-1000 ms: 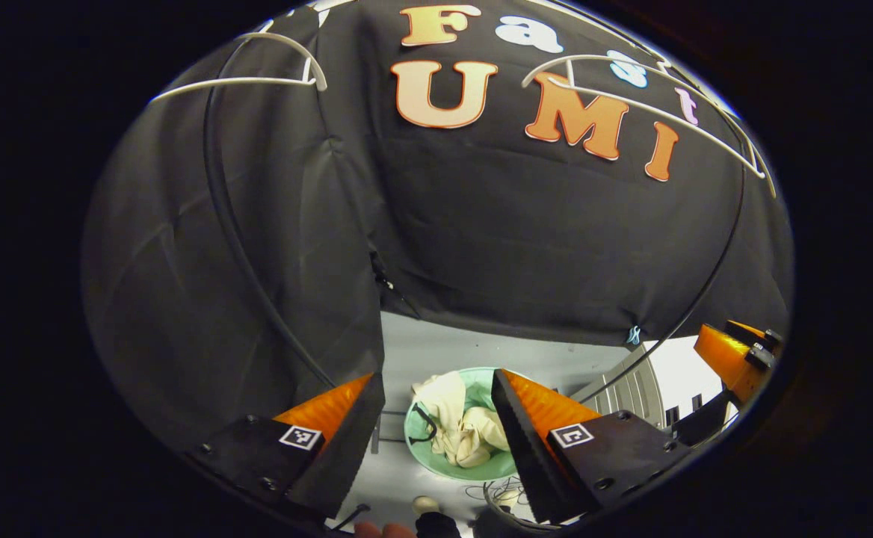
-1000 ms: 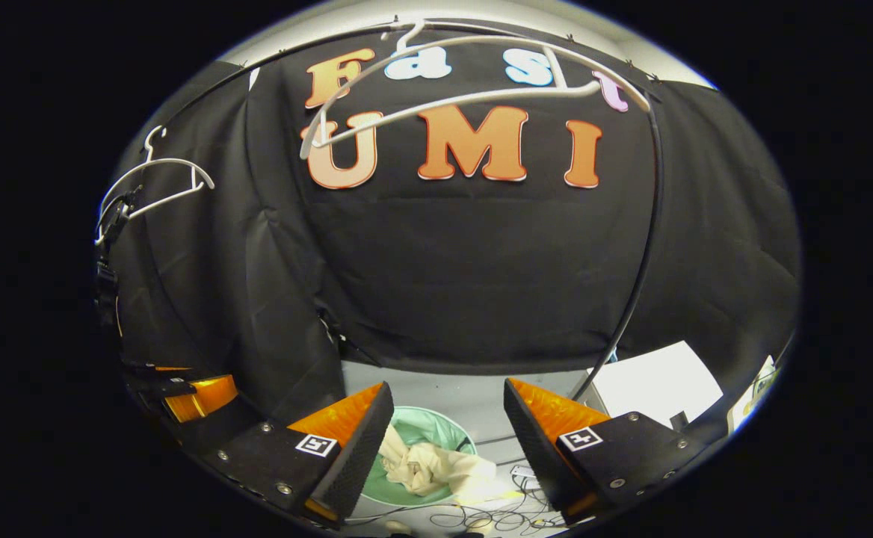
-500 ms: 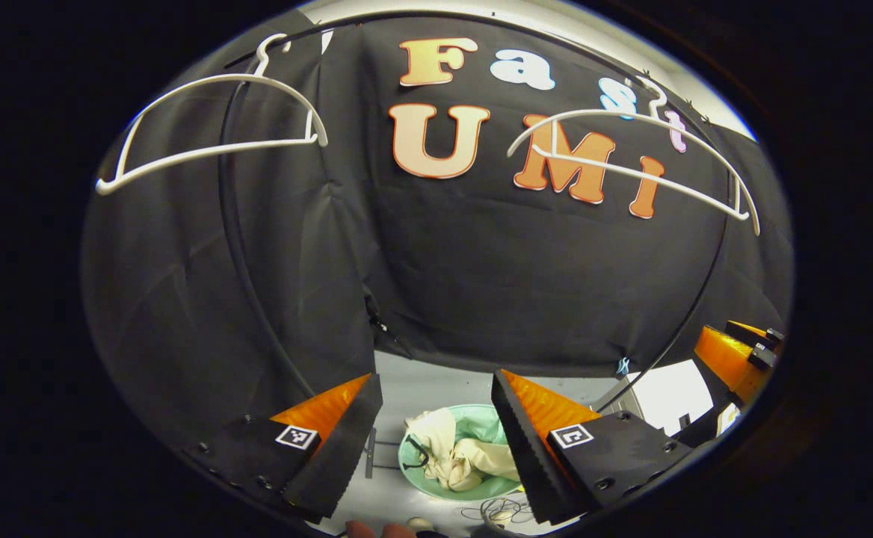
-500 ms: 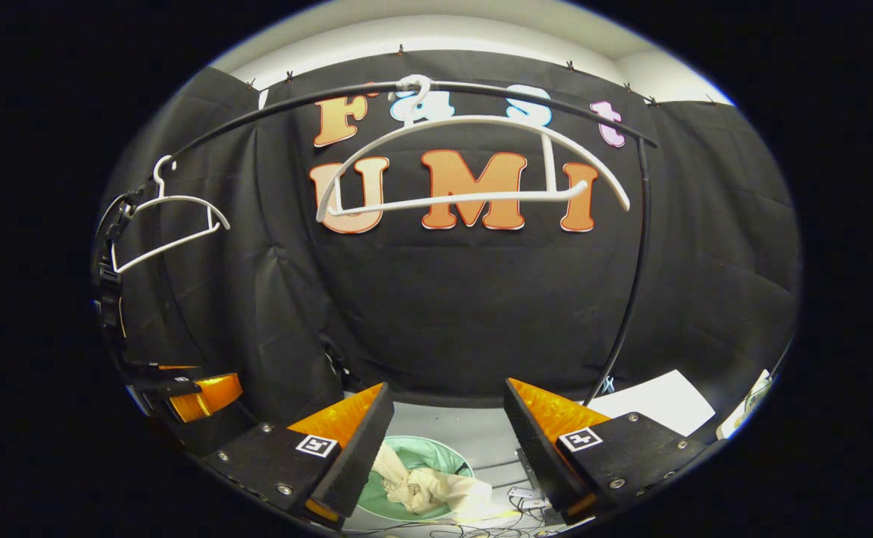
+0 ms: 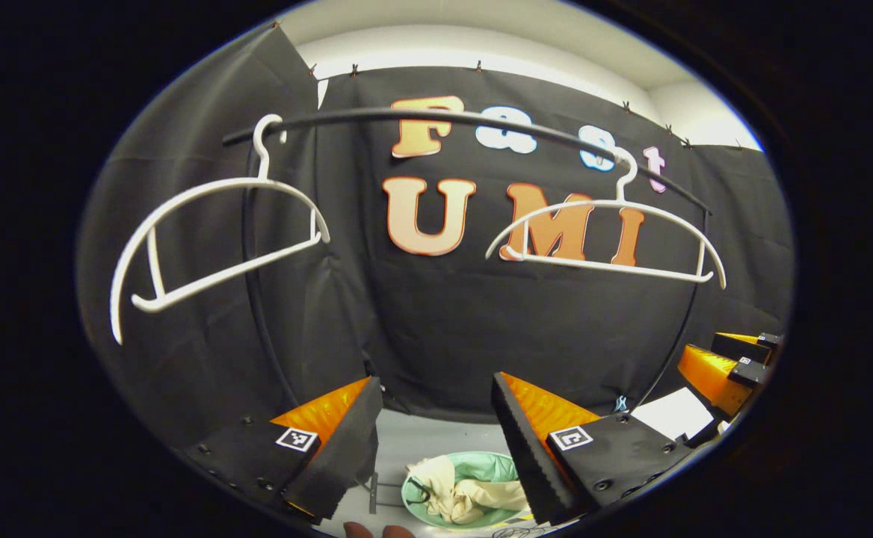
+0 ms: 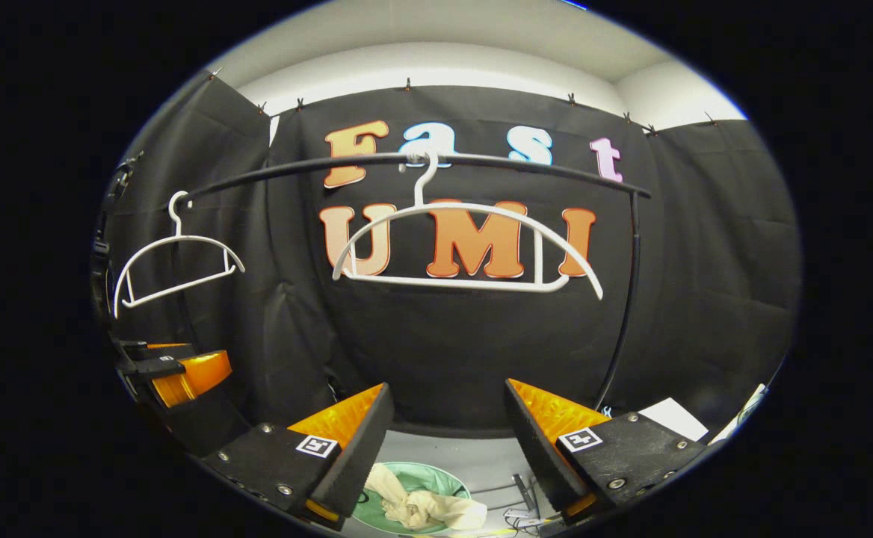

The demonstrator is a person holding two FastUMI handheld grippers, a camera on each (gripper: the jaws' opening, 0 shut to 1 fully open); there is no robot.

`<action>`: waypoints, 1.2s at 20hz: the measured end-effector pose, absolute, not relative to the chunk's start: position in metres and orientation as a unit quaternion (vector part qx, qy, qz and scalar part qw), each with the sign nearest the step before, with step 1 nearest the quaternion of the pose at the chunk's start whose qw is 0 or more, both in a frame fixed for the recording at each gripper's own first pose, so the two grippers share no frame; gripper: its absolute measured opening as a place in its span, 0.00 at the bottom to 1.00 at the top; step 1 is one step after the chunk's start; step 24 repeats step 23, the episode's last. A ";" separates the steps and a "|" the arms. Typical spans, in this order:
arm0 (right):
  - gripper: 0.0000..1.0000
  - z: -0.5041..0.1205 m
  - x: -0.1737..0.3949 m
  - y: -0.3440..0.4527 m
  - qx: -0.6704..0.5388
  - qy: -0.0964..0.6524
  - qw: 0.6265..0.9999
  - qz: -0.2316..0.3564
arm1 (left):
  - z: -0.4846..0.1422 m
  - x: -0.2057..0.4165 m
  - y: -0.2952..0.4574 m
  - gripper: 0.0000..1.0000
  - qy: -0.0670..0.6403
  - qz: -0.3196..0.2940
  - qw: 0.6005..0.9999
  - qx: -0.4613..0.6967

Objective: Grasp the clothes on the hanger with both hands and then place them into the laundry hamper below.

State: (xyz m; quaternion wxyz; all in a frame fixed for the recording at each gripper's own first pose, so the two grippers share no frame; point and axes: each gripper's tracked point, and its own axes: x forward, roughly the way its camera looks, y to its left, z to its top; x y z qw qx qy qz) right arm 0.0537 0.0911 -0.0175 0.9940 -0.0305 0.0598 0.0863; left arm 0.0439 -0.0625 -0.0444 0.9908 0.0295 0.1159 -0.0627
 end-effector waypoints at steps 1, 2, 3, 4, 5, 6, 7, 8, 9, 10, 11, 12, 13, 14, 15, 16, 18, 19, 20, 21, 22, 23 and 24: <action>0.92 -0.013 0.051 0.091 -0.029 0.052 0.994 0.088 | -0.033 0.038 -0.063 0.97 0.103 -0.064 0.992 0.030; 0.92 -0.008 0.049 0.091 -0.028 0.046 0.995 0.090 | -0.023 0.036 -0.061 0.94 0.089 -0.064 0.994 0.031; 0.92 -0.003 0.048 0.092 -0.025 0.040 0.995 0.091 | -0.012 0.035 -0.059 0.94 0.071 -0.060 0.995 0.031; 0.92 -0.001 0.045 0.090 -0.022 0.036 0.995 0.091 | -0.003 0.038 -0.056 0.94 0.052 -0.056 0.997 0.030; 0.92 0.003 0.044 0.090 -0.020 0.031 0.995 0.092 | 0.001 0.037 -0.055 0.94 0.042 -0.054 0.997 0.030; 0.92 0.006 0.043 0.090 -0.020 0.026 0.995 0.093 | 0.004 0.036 -0.053 0.94 0.034 -0.053 0.998 0.030; 0.92 0.008 0.043 0.089 -0.020 0.024 0.995 0.093 | 0.005 0.035 -0.053 0.94 0.032 -0.052 0.998 0.032; 0.92 0.009 0.041 0.088 -0.021 0.023 0.995 0.093 | 0.005 0.034 -0.051 0.94 0.031 -0.051 0.998 0.034; 0.92 0.009 0.040 0.089 -0.021 0.022 0.995 0.095 | 0.006 0.034 -0.052 0.94 0.030 -0.051 0.998 0.035; 0.92 0.010 0.041 0.090 -0.020 0.022 0.995 0.096 | 0.007 0.034 -0.053 0.94 0.031 -0.051 0.998 0.034; 0.92 0.010 0.041 0.090 -0.017 0.022 0.995 0.098 | 0.006 0.034 -0.053 0.94 0.032 -0.052 0.998 0.033; 0.92 0.011 0.041 0.091 -0.016 0.021 0.995 0.098 | 0.006 0.034 -0.054 0.94 0.033 -0.052 0.998 0.033; 0.92 0.011 0.042 0.091 -0.017 0.020 0.995 0.098 | 0.006 0.035 -0.054 0.94 0.035 -0.052 0.997 0.034; 0.92 0.012 0.043 0.091 -0.018 0.019 0.995 0.098 | 0.005 0.034 -0.053 0.94 0.035 -0.051 0.997 0.036; 0.92 0.011 0.043 0.091 -0.019 0.019 0.995 0.098 | 0.006 0.034 -0.052 0.94 0.032 -0.051 0.998 0.037; 0.92 0.012 0.042 0.091 -0.020 0.018 0.995 0.098 | 0.007 0.034 -0.051 0.97 0.029 -0.048 0.998 0.038; 0.92 0.013 0.042 0.091 -0.019 0.017 0.995 0.098 | 0.008 0.034 -0.049 0.95 0.027 -0.046 0.998 0.039; 0.92 0.013 0.042 0.090 -0.018 0.016 0.995 0.097 | 0.008 0.033 -0.049 0.94 0.027 -0.046 0.998 0.037; 0.92 0.014 0.043 0.089 -0.018 0.014 0.995 0.096 | 0.009 0.033 -0.049 0.94 0.026 -0.046 0.998 0.036; 0.92 0.015 0.043 0.088 -0.018 0.013 0.995 0.095 | 0.011 0.033 -0.048 0.94 0.025 -0.045 0.998 0.035; 0.92 0.016 0.043 0.088 -0.019 0.011 0.995 0.094 | 0.013 0.032 -0.048 0.94 0.023 -0.044 0.998 0.035; 0.92 0.015 0.044 0.087 -0.019 0.012 0.995 0.093 | 0.014 0.032 -0.047 0.94 0.021 -0.042 0.998 0.036; 0.92 0.015 0.044 0.087 -0.019 0.012 0.995 0.093 | 0.014 0.032 -0.047 0.94 0.021 -0.042 0.998 0.036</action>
